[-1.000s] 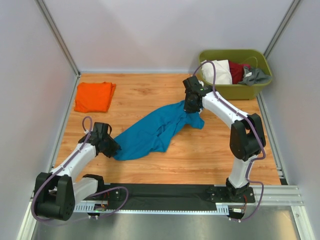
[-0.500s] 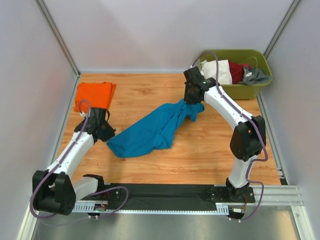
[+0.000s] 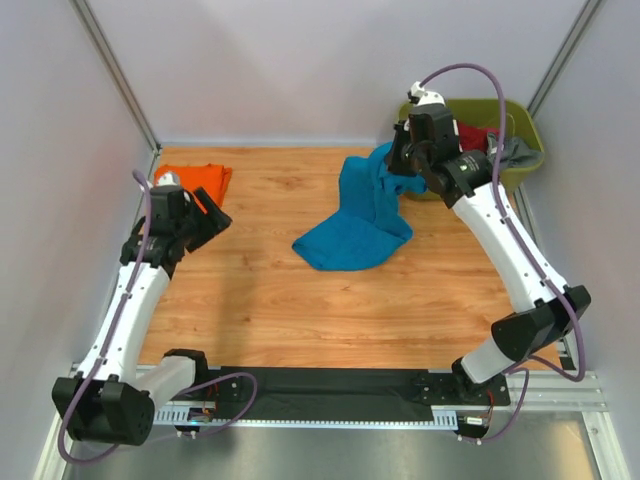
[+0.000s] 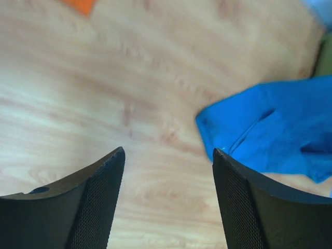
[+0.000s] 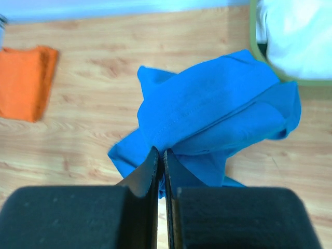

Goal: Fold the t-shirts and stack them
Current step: Flatten the tshirt out

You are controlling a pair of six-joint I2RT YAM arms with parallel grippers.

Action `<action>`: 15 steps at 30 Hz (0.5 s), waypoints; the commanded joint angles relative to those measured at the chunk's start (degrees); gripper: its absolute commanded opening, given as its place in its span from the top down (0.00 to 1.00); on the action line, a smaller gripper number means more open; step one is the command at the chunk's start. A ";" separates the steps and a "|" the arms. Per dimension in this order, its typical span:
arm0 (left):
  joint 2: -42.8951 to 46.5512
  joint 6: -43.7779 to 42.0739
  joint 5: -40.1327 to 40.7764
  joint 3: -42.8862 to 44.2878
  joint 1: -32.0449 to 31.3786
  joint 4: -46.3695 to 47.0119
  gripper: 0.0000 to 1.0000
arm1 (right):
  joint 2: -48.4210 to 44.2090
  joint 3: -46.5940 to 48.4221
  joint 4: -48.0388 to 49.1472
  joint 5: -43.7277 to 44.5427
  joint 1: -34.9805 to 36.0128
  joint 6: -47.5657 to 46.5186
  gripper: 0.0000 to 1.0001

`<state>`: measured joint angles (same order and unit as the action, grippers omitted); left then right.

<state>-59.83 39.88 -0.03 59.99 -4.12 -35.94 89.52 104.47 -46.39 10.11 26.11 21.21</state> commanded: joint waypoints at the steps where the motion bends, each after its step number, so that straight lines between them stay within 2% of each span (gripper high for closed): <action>1: -1.51 4.57 -10.41 -8.46 -0.45 4.11 0.23 | 1.81 -4.70 0.16 -1.41 0.08 1.11 1.00; 2: -2.56 5.64 -11.30 -11.88 -2.10 6.48 0.23 | 1.37 -5.32 0.25 -1.15 0.08 1.03 1.00; 5: -5.98 9.51 -11.92 -14.72 -7.29 16.58 0.22 | 0.49 -7.34 0.69 0.17 0.08 0.67 1.00; 6: -9.91 10.21 -12.09 -14.37 -8.52 20.00 0.22 | 0.48 -7.61 0.69 1.04 0.08 0.41 1.00; 11: -25.82 11.01 -9.64 -4.82 -15.29 22.50 0.22 | 1.19 -8.31 -0.37 2.99 -0.18 0.76 1.00; 15: -34.63 12.94 -7.09 0.47 -17.67 22.33 0.25 | 1.36 -9.45 0.25 2.55 -0.09 1.90 1.00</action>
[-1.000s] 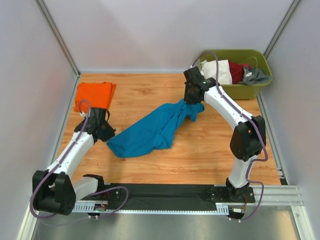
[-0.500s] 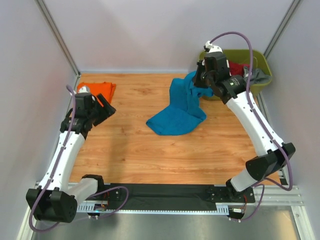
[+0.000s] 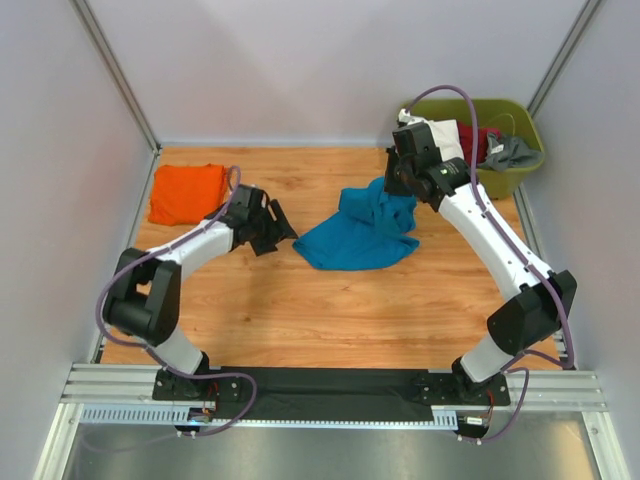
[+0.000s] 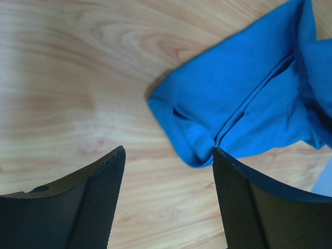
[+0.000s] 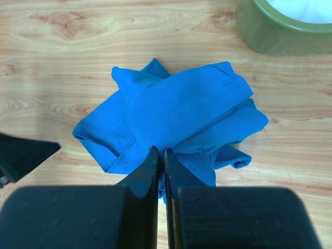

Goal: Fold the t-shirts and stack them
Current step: Flatten the tshirt out

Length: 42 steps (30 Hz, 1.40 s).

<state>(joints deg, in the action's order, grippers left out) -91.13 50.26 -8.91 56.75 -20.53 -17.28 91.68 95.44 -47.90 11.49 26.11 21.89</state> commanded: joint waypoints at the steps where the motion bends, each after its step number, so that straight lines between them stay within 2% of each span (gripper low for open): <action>1: -6.57 3.08 1.96 5.54 -1.70 3.13 0.26 | -0.80 -0.43 1.84 1.26 -0.09 1.40 1.00; 6: -11.96 5.81 1.26 8.63 -3.81 4.18 0.27 | -0.89 -0.78 2.02 1.96 -0.36 0.61 1.00; 10: -15.12 6.42 4.68 14.34 -6.88 -0.64 0.28 | -1.24 -0.95 1.93 1.96 -1.06 0.00 1.00; 16: -18.81 10.64 8.46 16.28 -7.77 -2.40 0.39 | -1.41 -1.22 2.02 1.09 -2.38 -0.36 1.00; 18: -20.75 11.00 8.82 17.33 -7.68 -4.51 0.39 | -1.50 -1.22 2.02 0.73 -2.90 -0.27 1.00; 24: -22.16 10.13 8.82 20.50 -8.82 -8.64 0.31 | -1.94 -1.04 2.46 0.21 -3.87 -0.53 1.00; 27: -22.16 9.77 12.50 22.35 -9.70 -12.87 0.30 | -1.59 -1.04 2.37 0.03 -4.31 -0.71 1.00; 29: -22.77 9.77 13.91 22.44 -9.79 -13.13 0.38 | -1.42 -1.04 2.46 -0.23 -4.66 -0.80 1.00; 30: -23.38 9.86 14.44 24.18 -9.79 -14.35 0.45 | -1.15 -0.87 2.46 -0.50 -4.84 -0.88 1.00; 32: -25.49 9.77 16.02 25.95 -9.87 -18.38 0.53 | -1.06 -0.43 2.29 -0.67 -5.28 -1.15 1.00; 36: -26.90 9.24 17.87 26.66 -10.05 -18.41 0.74 | -0.98 0.45 2.29 -0.76 -5.72 -1.32 1.00; 37: -27.34 8.81 18.31 27.18 -10.05 -18.58 0.89 | -0.89 0.62 2.11 -0.76 -5.89 -1.41 1.00; 38: -27.52 8.19 18.75 27.79 -9.96 -18.84 0.98 | -0.89 0.89 1.93 -0.85 -6.24 -1.50 1.00; 41: -25.95 4.94 20.33 30.61 -9.35 -20.43 1.00 | -0.80 3.08 0.79 -1.03 -7.21 -1.68 1.00; 42: -22.81 3.80 20.42 30.70 -8.91 -20.08 1.00 | -0.80 4.04 -0.17 -1.29 -7.47 -1.94 1.00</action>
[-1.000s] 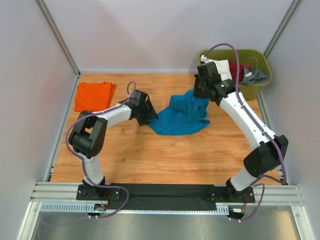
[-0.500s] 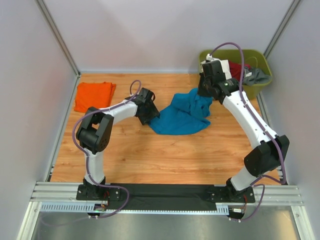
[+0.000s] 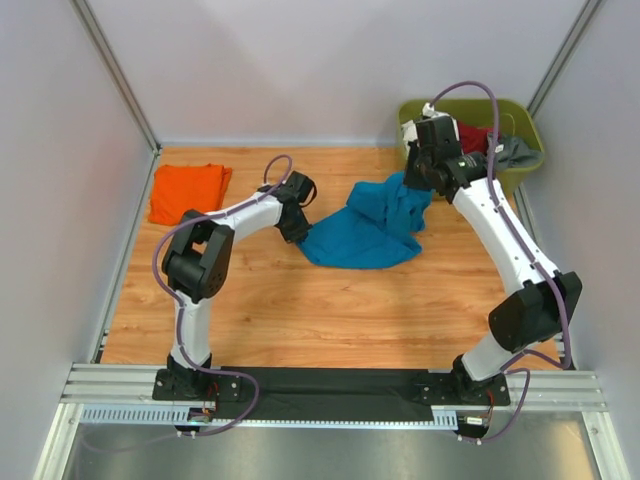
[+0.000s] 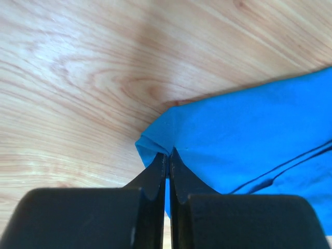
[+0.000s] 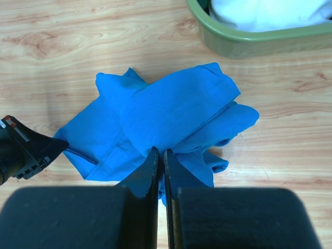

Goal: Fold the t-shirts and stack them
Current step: Flatten the tshirt out

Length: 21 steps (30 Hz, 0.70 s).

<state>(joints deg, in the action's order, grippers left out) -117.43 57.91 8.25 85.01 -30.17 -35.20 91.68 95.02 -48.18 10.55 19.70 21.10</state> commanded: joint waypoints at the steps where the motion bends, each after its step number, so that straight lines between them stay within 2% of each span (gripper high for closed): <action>1: 5.52 -4.81 2.91 2.09 1.43 -0.85 1.00 | -0.89 6.73 -0.33 -0.61 -1.33 -1.59 1.00; 4: 14.55 -8.76 2.56 2.17 6.86 0.66 1.00 | -1.59 12.44 -1.82 -0.44 -3.43 -3.17 1.00; 5: 16.68 -9.65 2.65 2.52 6.88 0.92 1.00 | -1.94 13.77 -1.83 -0.44 -3.97 -3.61 1.00; 9: 27.14 -15.62 3.35 6.99 15.22 1.02 1.00 | -2.91 21.50 -0.77 0.70 -6.52 -6.51 1.00; 15: 34.44 -21.78 2.03 16.30 24.10 -1.62 1.00 | -4.66 28.98 3.43 4.75 -7.31 -12.92 1.00; 21: 38.49 -23.98 -0.16 24.31 29.82 -1.62 1.00 | -9.23 27.42 12.40 5.54 -7.31 -16.01 1.00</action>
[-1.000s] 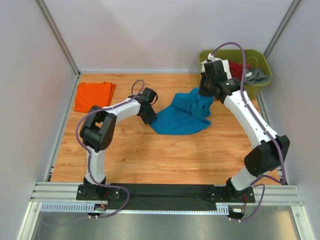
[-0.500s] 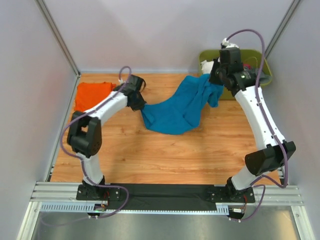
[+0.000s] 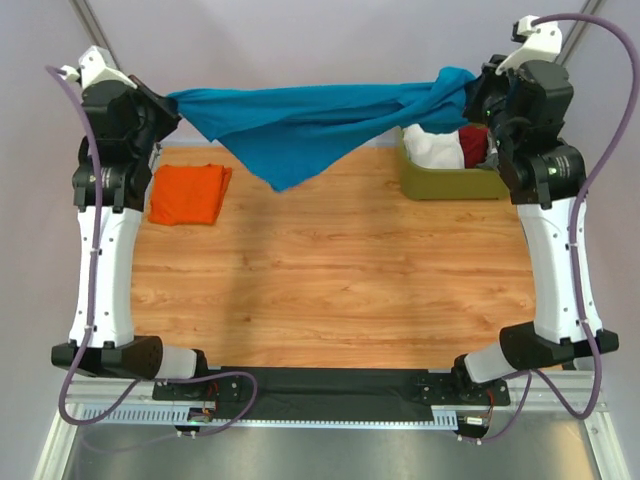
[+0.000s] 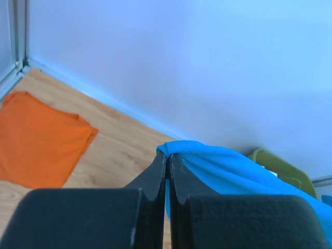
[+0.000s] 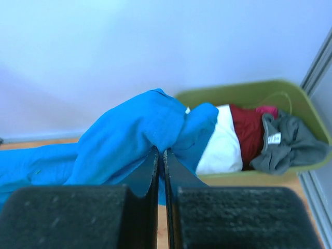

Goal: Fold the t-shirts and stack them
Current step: Flatten the tshirt out

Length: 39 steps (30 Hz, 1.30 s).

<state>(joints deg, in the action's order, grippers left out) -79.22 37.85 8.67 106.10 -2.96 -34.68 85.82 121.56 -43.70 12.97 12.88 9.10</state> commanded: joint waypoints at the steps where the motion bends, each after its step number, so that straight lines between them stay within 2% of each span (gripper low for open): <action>1: 0.64 -4.53 -1.28 3.93 2.61 -2.24 1.00 | -3.90 0.53 8.45 3.20 -0.58 -3.74 1.00; 2: 1.17 -4.80 -1.63 4.37 4.26 -2.33 1.00 | -4.86 0.35 8.63 2.76 -0.49 -3.39 1.00; 8: 5.74 -7.70 -1.02 4.37 4.80 -5.05 1.00 | -10.57 -7.02 7.59 -0.49 -0.49 -1.81 1.00; 15: 9.60 -7.61 -3.56 4.73 6.65 -8.74 1.00 | -16.64 -12.04 4.95 1.27 -0.58 -1.46 1.00; 18: 10.66 -6.65 -6.28 4.37 6.65 -9.26 1.00 | -19.11 -14.23 4.50 -1.62 -0.58 0.39 1.00; 22: 12.94 -6.03 -8.22 1.66 6.74 -11.99 1.00 | -23.41 -21.69 4.33 -14.50 -0.49 1.00 1.00; 25: 17.24 -4.89 -11.47 -6.84 6.65 -14.63 1.00 | -27.36 -33.10 2.84 -19.99 -0.41 5.38 1.00; 27: 21.46 -3.84 -12.18 -17.30 6.65 -16.21 1.00 | -30.61 -41.35 1.96 -21.40 -0.41 10.57 1.00; 28: 22.87 -3.48 -12.18 -24.56 6.65 -16.91 1.00 | -32.71 -49.58 2.48 -22.54 -0.49 12.24 1.00; 30: 26.74 -2.61 -12.27 -31.71 6.74 -16.30 1.00 | -34.83 -58.59 3.79 -23.25 -0.32 15.92 1.00; 31: 27.79 -2.43 -12.53 -34.97 6.74 -15.95 1.00 | -36.58 -66.28 4.41 -22.47 -0.40 17.16 1.00; 32: 29.20 -2.34 -12.88 -40.92 6.65 -14.56 1.00 | -37.30 -69.58 5.72 -21.94 -0.32 17.87 1.00; 35: 29.74 -2.51 -14.37 -49.64 6.74 -11.49 1.00 | -38.18 -79.15 7.83 -21.50 -0.40 18.23 1.00; 39: 28.69 -2.16 -15.17 -57.93 6.57 -6.12 1.00 | -36.26 -85.08 8.81 -23.60 -0.32 17.62 1.00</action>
<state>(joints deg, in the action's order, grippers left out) -51.00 34.83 -5.17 50.54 3.29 -47.37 49.93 36.86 -40.05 -8.80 12.67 25.28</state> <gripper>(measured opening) 0.008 0.017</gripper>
